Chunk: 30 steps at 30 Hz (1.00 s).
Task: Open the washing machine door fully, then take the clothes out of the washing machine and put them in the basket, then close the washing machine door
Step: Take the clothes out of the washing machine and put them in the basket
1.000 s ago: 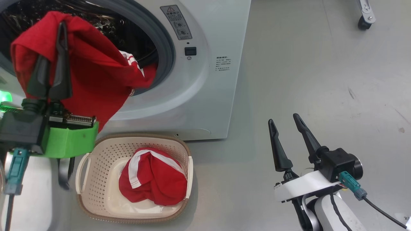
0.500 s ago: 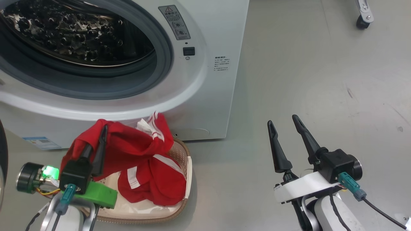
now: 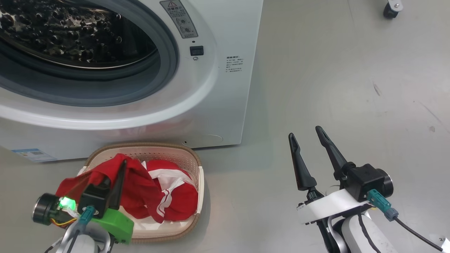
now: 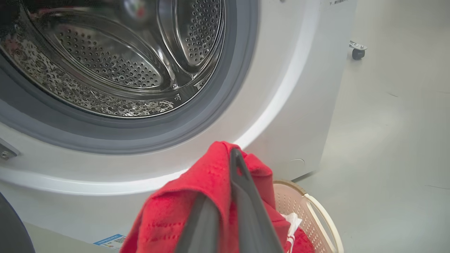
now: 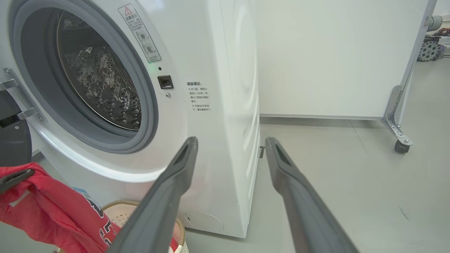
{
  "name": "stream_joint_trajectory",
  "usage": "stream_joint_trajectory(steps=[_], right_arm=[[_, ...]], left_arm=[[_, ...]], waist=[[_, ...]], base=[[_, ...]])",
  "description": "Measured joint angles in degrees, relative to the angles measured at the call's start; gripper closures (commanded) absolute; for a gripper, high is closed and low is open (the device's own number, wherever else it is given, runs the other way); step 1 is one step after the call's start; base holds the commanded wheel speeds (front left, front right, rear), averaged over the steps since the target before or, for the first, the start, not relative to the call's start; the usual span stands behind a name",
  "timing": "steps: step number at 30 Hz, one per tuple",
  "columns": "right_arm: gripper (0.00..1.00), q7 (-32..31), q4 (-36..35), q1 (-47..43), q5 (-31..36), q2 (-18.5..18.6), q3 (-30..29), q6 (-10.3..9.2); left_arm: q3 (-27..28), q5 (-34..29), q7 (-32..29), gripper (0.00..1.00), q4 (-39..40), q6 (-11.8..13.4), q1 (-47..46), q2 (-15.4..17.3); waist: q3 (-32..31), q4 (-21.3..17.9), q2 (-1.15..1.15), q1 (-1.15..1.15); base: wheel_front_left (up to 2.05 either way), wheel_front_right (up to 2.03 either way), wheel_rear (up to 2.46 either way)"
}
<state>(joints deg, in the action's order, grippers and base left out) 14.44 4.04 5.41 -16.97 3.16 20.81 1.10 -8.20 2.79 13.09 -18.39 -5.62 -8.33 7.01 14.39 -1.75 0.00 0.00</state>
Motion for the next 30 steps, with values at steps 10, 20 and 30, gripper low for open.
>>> stream_joint_trajectory(steps=[10,20,30], right_arm=[[0.0,0.0,-1.05,1.21,0.0,0.0,0.89,-0.05],[0.0,0.0,-2.36,2.66,0.13,0.0,1.24,-0.69],[0.0,0.0,-3.26,4.2,2.61,0.0,0.68,-1.29]], left_arm=[[-2.92,-0.02,-1.4,1.0,-5.15,-0.75,-3.05,0.1],[-3.67,1.29,-1.97,1.0,-9.14,-1.25,-8.73,-0.12],[-2.23,3.07,-4.02,1.0,-17.05,-1.26,-14.49,0.35]], waist=[[3.42,-2.09,0.0,0.0],[8.29,-4.64,0.0,0.0],[14.01,-6.75,0.0,0.0]], base=[[0.0,0.0,0.0],[0.0,0.0,0.0],[0.0,0.0,0.0]])
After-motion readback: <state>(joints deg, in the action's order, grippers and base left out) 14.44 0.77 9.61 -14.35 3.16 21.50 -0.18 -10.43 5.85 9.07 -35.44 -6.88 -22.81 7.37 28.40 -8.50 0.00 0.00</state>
